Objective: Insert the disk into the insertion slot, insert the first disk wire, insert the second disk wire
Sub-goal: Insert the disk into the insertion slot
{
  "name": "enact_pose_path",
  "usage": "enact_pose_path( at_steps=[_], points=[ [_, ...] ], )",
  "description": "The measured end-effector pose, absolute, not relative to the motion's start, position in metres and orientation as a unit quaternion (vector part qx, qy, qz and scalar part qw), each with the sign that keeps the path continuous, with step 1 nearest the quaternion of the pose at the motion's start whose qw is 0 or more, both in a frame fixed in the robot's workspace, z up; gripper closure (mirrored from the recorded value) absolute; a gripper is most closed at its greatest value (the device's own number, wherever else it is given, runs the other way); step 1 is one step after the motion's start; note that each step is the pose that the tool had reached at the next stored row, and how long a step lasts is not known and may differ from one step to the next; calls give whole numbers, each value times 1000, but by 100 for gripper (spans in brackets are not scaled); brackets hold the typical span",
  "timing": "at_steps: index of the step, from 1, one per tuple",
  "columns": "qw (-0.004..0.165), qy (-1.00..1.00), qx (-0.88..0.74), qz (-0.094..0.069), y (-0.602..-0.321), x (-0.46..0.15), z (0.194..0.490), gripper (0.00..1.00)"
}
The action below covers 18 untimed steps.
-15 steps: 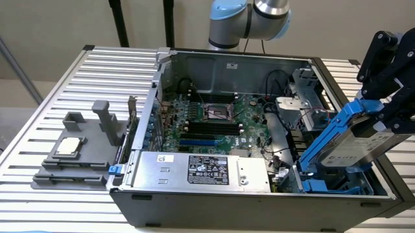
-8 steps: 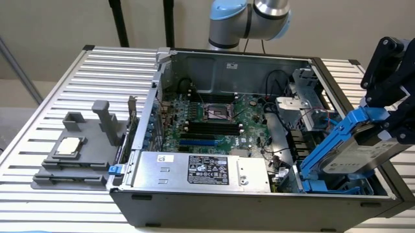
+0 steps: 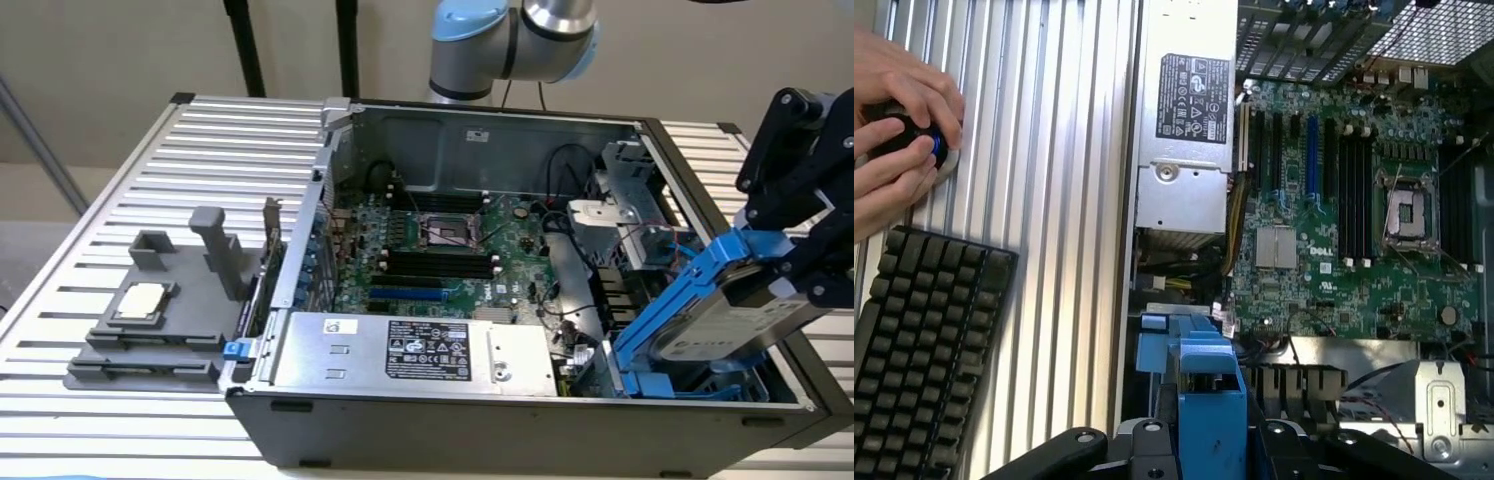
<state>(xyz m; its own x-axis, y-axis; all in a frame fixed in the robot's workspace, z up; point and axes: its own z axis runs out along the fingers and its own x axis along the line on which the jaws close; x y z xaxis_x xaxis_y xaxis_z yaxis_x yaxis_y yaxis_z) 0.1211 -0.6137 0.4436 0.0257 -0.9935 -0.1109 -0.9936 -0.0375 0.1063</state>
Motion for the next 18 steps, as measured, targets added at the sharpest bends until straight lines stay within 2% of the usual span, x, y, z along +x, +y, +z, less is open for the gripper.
enact_pose_path(
  at_steps=[12,18],
  points=[
    [0,693,-716,80,-615,121,444,68],
    [0,693,-717,80,-603,121,452,68]
  ],
)
